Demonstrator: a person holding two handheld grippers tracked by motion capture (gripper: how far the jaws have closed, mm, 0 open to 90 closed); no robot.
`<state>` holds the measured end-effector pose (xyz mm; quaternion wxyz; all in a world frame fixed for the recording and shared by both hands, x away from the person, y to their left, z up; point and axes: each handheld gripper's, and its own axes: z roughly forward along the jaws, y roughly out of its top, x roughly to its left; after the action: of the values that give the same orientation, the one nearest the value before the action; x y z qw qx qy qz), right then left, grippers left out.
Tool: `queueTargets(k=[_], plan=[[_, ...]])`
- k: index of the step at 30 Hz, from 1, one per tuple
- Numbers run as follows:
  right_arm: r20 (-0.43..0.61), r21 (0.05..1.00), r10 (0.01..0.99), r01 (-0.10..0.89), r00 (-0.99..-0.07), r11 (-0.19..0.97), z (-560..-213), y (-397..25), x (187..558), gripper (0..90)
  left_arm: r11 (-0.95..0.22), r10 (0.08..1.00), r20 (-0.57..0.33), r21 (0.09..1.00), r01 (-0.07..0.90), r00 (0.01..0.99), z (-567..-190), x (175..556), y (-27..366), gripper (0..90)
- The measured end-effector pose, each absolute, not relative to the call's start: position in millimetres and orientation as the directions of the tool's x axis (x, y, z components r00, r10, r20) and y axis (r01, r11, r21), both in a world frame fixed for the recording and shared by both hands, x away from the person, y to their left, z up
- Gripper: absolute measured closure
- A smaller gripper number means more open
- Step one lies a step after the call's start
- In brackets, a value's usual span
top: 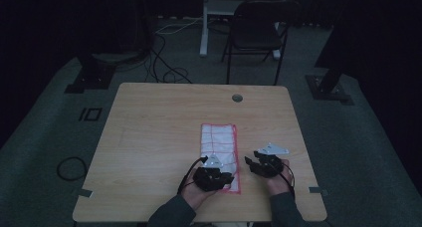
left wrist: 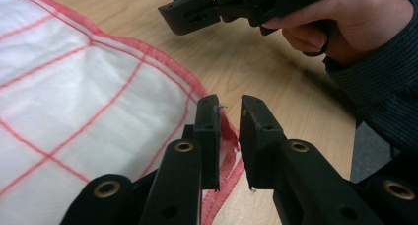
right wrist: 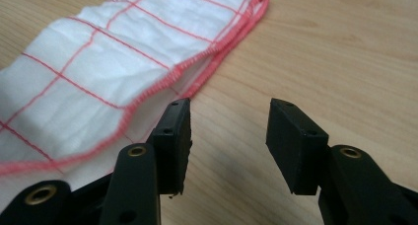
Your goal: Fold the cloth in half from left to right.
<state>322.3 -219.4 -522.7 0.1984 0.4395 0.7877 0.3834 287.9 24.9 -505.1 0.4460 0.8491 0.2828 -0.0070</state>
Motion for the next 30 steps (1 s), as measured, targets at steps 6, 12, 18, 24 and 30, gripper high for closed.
queueTargets(k=[6,12,18,24,30], plan=[[0.015,0.788,0.844,0.525,-0.537,0.320,-516,-214,328,52.1,-0.428,0.481,-0.253,0.768,0.476,0.840,-501,287,35,76.8],[0.008,0.792,0.837,0.515,-0.548,0.329,-515,-207,335,52.3,-0.401,0.537,-0.231,0.776,0.486,0.811,-504,293,53,73.4],[0.006,0.798,0.836,0.506,-0.549,0.327,-513,-200,342,52.5,-0.374,0.585,-0.205,0.790,0.485,0.785,-505,304,73,71.9],[0.067,0.817,0.850,0.518,-0.523,0.255,-514,-197,351,54.5,-0.336,0.628,-0.200,0.802,0.494,0.752,-506,320,89,69.8],[0.084,0.807,0.858,0.540,-0.507,0.240,-518,-192,362,57.0,-0.303,0.671,-0.196,0.808,0.506,0.715,-510,336,104,68.6]])
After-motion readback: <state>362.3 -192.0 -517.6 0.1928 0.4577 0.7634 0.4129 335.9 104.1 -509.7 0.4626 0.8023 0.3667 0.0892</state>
